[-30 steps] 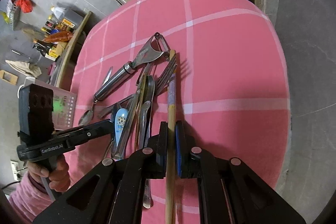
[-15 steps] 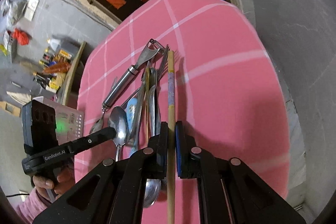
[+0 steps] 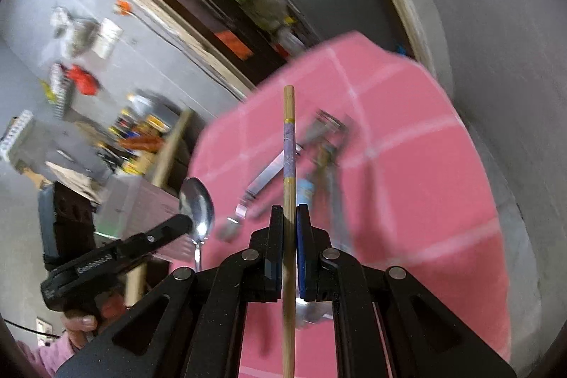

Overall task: Organize utensils
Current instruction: 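Lift the spoon and chopstick and carry both toward the white caddy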

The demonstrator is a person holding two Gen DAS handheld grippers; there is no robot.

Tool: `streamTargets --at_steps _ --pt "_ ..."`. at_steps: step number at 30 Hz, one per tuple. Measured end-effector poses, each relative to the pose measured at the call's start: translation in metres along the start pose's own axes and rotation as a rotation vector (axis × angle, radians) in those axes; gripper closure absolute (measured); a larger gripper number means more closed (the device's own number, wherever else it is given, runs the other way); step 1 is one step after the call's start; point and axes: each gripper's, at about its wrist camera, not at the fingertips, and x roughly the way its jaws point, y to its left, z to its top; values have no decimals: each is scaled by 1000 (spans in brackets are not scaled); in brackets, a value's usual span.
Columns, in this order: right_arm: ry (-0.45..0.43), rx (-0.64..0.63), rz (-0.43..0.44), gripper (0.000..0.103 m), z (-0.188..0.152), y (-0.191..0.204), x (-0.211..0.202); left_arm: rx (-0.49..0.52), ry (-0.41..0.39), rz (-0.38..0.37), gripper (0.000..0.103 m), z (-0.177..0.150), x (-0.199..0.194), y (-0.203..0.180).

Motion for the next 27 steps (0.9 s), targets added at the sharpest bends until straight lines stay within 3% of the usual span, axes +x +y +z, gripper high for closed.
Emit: streamTargets --at_steps 10,18,22,27 --pt "-232 -132 274 97 44 107 -10 -2 -252 31 101 53 -117 6" --pt "-416 -165 436 97 62 200 17 -3 -491 162 101 88 -204 46" --pt "-472 -156 469 97 55 233 41 -3 -574 240 101 99 -218 68" --pt "-474 -151 462 97 40 246 77 35 -634 314 101 101 -210 89"
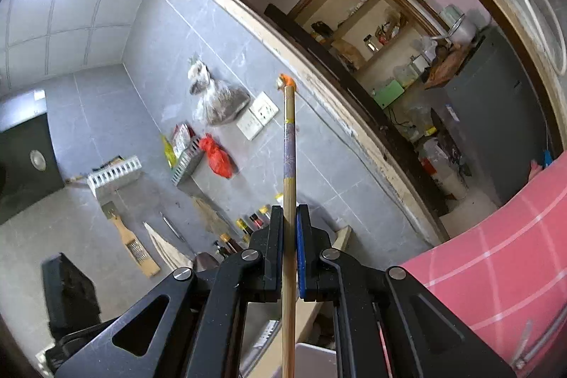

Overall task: Organize utensils
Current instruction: 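Lift the spoon and chopstick and carry both toward the white caddy, then open the right tool to drop the chopstick while the left tool drops the spoon into the caddy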

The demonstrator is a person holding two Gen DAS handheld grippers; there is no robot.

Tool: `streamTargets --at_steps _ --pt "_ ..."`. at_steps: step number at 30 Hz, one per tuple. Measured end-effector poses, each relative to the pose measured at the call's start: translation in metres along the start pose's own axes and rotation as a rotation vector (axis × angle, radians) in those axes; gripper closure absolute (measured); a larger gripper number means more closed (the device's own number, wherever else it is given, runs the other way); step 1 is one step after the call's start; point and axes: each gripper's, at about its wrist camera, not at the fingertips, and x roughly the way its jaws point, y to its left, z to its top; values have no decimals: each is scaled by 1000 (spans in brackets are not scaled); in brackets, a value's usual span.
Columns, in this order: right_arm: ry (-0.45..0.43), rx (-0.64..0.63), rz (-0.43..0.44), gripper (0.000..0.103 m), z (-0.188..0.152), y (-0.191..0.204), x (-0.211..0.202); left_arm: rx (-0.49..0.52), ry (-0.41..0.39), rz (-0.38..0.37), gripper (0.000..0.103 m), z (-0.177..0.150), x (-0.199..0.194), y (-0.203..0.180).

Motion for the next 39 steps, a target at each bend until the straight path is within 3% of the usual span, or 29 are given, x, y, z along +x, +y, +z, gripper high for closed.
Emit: streamTargets --at_steps 5,18,29,31,34,37,39 --pt "50 -61 -21 97 -27 -9 15 9 -7 3 101 -20 14 14" --pt "191 -189 -36 97 -45 -14 6 54 46 -62 101 -53 13 21" --pt "293 -249 -58 95 -49 -12 -9 54 158 -129 100 -68 6 24" --pt "304 -247 -65 89 -48 -12 -11 45 170 -132 97 -70 3 25" --pt "303 -250 -72 68 -44 -11 -18 34 172 -127 95 -72 -2 26" --pt "293 -255 -89 67 -39 -8 -26 23 165 -116 86 -71 -8 25" --pt "271 -260 -115 61 -32 -5 -36 13 147 -110 72 -69 -13 23"
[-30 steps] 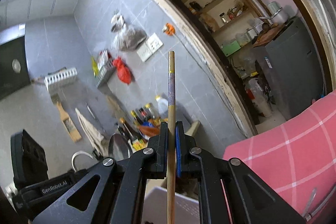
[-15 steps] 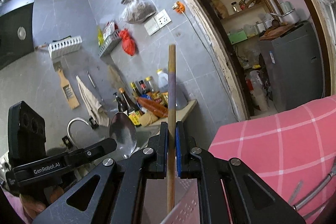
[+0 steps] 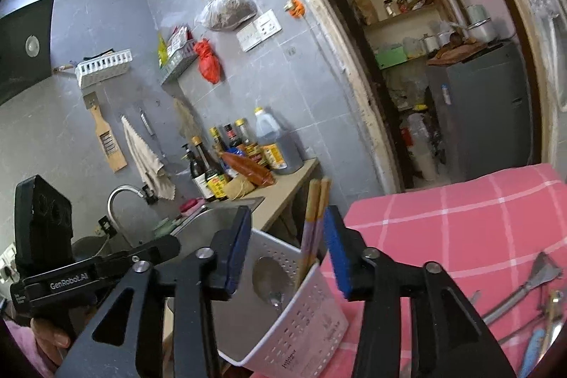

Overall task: Organize utensils
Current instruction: 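Open the right tool to drop the chopstick while the left tool drops the spoon into the caddy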

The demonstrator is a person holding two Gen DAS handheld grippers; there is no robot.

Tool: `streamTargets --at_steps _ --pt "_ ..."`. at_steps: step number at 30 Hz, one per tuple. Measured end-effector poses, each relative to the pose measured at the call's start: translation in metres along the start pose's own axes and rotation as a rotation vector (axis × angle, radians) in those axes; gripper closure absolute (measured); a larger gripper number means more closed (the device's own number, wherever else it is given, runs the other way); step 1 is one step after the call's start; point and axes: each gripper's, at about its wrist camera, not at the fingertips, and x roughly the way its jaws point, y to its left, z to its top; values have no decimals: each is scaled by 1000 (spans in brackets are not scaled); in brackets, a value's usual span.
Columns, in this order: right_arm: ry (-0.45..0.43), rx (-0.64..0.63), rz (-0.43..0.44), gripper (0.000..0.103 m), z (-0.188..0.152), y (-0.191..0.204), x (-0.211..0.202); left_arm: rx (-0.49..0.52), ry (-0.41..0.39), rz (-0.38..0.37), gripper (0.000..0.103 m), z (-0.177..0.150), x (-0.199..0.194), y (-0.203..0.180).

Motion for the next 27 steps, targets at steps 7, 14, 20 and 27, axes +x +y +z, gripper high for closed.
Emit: streamTargets --at_steps 7,14,20,27 --pt "-102 -29 -131 22 21 -2 -56 27 -78 50 34 4 -17 -24" --pt "-180 -91 -269 1 38 -11 -120 94 -162 85 4 -3 -30 -71" --pt "-205 -140 -386 1 42 -25 -162 156 -180 74 1 -21 -27 -111" --pt "-209 -154 -490 1 39 -51 -199 211 -162 42 1 -49 -7 -151"
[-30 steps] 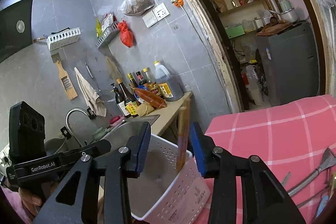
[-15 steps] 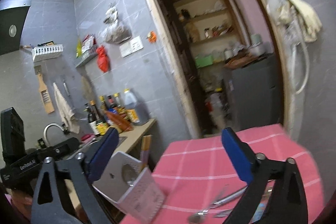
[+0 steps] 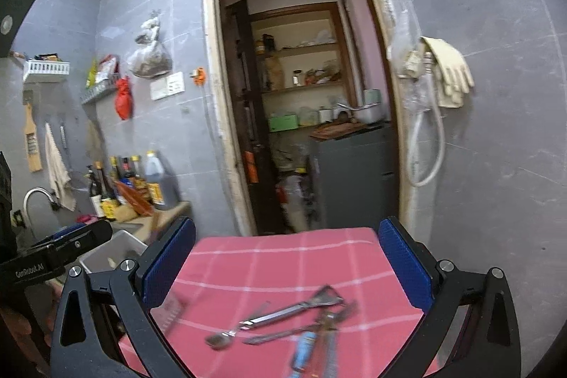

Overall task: Organize utensils
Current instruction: 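Open the right tool to drop the chopstick while the left tool drops the spoon into the caddy, then grasp another steel spoon with the left tool while the right tool grasps a small spoon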

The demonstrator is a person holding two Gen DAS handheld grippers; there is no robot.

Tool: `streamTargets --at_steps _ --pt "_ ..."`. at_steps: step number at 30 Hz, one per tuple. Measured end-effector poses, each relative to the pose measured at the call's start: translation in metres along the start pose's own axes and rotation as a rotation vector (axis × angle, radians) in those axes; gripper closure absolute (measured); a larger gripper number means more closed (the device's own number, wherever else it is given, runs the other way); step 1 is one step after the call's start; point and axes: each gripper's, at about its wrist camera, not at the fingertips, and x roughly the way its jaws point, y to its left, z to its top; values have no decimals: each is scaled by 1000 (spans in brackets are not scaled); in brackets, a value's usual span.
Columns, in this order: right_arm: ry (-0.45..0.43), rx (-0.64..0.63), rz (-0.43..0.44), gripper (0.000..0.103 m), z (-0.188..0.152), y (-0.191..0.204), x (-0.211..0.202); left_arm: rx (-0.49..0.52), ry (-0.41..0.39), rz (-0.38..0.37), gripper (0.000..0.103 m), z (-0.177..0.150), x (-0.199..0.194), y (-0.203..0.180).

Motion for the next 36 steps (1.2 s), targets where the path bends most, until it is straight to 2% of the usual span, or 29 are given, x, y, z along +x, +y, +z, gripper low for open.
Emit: streamTargets --at_steps 5,11,17,24,27,29,31,36 --pt "30 18 -50 1 -11 -27 0 36 25 -20 1 -18 16 -24" --pt "106 62 -66 1 -33 -58 16 56 102 -24 1 -43 48 -39" --pt "205 117 -25 1 -65 -79 46 83 197 -18 1 -65 84 -42" --pt "326 183 29 2 -106 -90 88 80 324 25 1 -92 123 -31" --pt "394 212 53 13 -125 -93 106 63 386 38 1 -101 136 -24" --pt "437 229 76 27 -136 -93 117 59 422 51 2 -107 142 -20" --pt "472 232 89 36 -145 -91 126 59 449 57 5 -112 146 -18" --pt "558 221 124 52 -162 -79 144 60 541 81 22 -124 158 -12"
